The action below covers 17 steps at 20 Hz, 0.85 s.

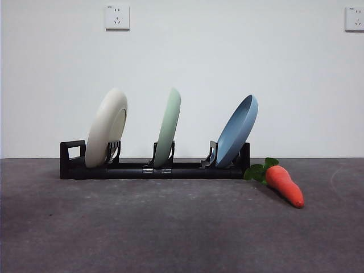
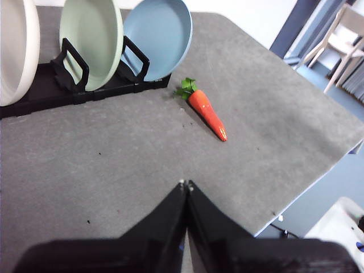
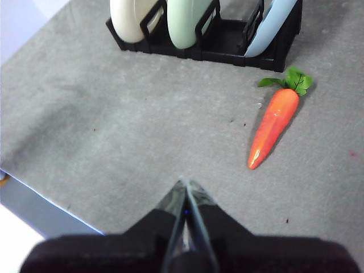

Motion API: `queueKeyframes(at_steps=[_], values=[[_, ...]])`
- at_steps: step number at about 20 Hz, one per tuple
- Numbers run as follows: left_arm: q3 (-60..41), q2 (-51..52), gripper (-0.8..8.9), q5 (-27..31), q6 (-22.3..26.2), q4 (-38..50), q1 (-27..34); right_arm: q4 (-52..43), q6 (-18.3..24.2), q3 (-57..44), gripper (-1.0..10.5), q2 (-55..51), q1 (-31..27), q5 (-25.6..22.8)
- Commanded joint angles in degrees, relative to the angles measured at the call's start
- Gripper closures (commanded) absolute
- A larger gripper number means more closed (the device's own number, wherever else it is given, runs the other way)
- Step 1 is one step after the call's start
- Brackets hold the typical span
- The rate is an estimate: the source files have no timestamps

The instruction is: Take the green plate from the plate rack,put the plate on the table,take the carrot from the table,put the carrot in the plate

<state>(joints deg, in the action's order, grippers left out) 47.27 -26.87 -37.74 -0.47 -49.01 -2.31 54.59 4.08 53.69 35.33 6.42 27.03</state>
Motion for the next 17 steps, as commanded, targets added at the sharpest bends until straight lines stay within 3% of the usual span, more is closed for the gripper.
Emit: queueKeyframes(at_steps=[1,2,3,4,5,6,12,17], values=[[0.74,-0.07,8.0,-0.07,2.19,0.07,0.15,-0.04,1.97,0.28,9.4,-0.02,0.13,-0.13],[0.83,-0.04,6.88,0.17,1.99,0.13,0.15,-0.04,1.97,0.28,8.7,-0.02,0.13,-0.33],[0.83,-0.07,4.97,0.26,1.99,0.04,0.15,-0.07,1.97,0.28,7.4,-0.02,0.13,-0.37],[0.83,-0.07,2.44,0.68,1.95,0.09,0.15,-0.07,1.88,0.28,5.3,0.0,0.13,-0.37],[0.83,-0.07,1.48,1.49,1.95,0.07,0.15,-0.07,1.77,0.28,3.6,0.04,0.13,-0.37],[0.83,-0.07,1.49,1.68,1.97,0.02,0.15,-0.07,1.64,0.28,2.9,0.04,0.13,-0.37],[0.83,-1.49,1.49,1.64,-0.28,3.74,0.15,-0.07,1.33,0.28,2.9,0.68,0.13,-0.37],[1.16,-10.08,1.5,-0.55,-7.06,18.14,-2.95,-0.07,1.33,0.28,2.9,1.46,0.13,-0.37]])
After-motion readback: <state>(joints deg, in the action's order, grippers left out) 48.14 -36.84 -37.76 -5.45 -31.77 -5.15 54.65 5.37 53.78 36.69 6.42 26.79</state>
